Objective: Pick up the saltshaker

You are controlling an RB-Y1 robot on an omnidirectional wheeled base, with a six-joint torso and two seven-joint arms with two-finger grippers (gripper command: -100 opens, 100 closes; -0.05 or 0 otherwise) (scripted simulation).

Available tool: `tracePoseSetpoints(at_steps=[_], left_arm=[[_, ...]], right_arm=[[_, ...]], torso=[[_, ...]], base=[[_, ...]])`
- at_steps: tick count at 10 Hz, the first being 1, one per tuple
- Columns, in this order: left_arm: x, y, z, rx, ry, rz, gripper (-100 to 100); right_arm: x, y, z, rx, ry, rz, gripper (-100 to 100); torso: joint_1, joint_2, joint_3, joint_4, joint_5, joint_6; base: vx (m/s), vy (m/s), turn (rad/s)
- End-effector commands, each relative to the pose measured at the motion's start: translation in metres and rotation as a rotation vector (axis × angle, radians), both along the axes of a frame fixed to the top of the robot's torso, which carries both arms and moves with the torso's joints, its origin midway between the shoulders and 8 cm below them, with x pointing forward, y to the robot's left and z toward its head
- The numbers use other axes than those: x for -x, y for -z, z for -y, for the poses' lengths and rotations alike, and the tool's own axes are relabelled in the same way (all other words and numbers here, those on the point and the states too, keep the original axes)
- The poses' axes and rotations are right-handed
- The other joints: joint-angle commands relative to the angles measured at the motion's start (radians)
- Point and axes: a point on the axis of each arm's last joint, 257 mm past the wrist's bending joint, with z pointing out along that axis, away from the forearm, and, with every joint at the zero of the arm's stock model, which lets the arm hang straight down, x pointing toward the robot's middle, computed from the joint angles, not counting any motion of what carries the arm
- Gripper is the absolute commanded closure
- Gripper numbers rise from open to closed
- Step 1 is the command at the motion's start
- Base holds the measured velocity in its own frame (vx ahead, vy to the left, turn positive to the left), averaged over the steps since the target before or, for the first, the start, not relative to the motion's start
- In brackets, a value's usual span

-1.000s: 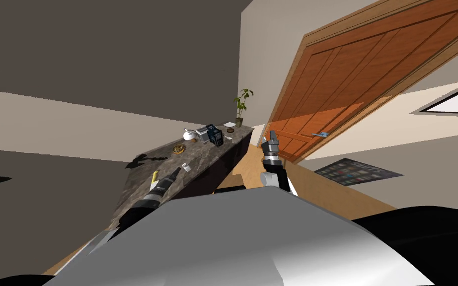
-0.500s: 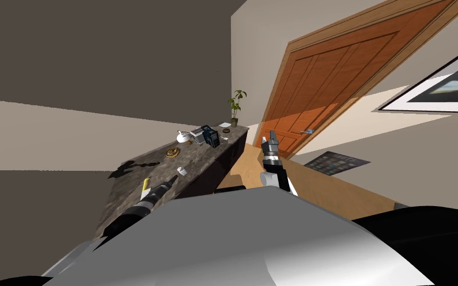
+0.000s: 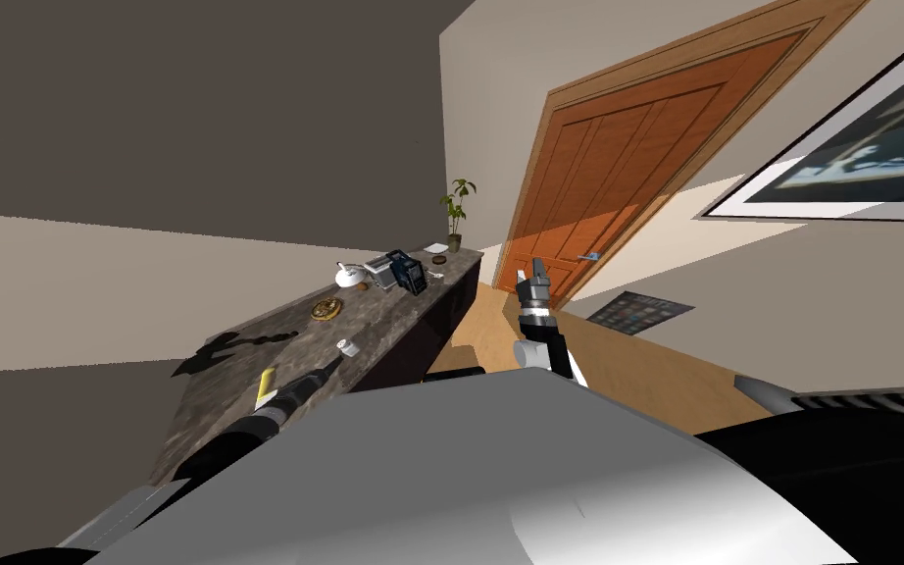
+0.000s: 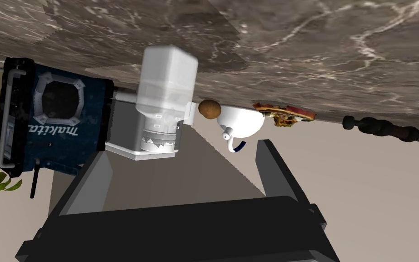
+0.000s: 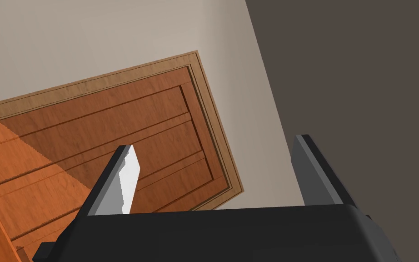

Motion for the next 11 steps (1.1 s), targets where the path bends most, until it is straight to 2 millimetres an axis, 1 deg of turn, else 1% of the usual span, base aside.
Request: tracePoseSetpoints(at_steps=[1,6,8,9,10,11], left_arm=[[0.005,0.005,-0.008,-0.013,-0.005,-0.035,-100],[0.019,0.015,-0.027,-0.019,-0.024,-0.118,-100],[0.019,0.014,-0.027,-0.018,-0.024,-0.12,-100],[0.02,0.014,-0.028,-0.017,-0.026,-0.121,0],[0.019,0.018,-0.048,-0.016,-0.079,-0.127,-100],[0.017,0.02,-0.065,-0.011,-0.127,-0.127,-100]], right_arm=[[0.0,0.0,0.0,0.0,0.0,0.0,0],[0.0,0.0,0.0,0.0,0.0,0.0,0],[0.0,0.0,0.0,0.0,0.0,0.0,0],[0.0,0.0,0.0,0.0,0.0,0.0,0],[0.0,0.0,0.0,0.0,0.0,0.0,0],[0.0,0.0,0.0,0.0,0.0,0.0,0]], torso=[[0.0,0.0,0.0,0.0,0.0,0.0],[-0.001,-0.001,-0.001,0.0,0.0,0.0],[-0.002,-0.003,-0.002,-0.001,0.0,0.0],[-0.001,-0.001,-0.001,0.0,0.0,-0.001],[0.0,0.001,0.0,0.0,0.0,-0.001],[0.0,0.007,0.004,0.001,0.0,0.001]], base=[[0.034,-0.019,-0.098],[0.045,-0.023,-0.121],[0.056,-0.027,-0.047],[0.006,-0.003,0.002],[-0.112,-0.013,-0.37],[-0.26,0.016,-0.527]])
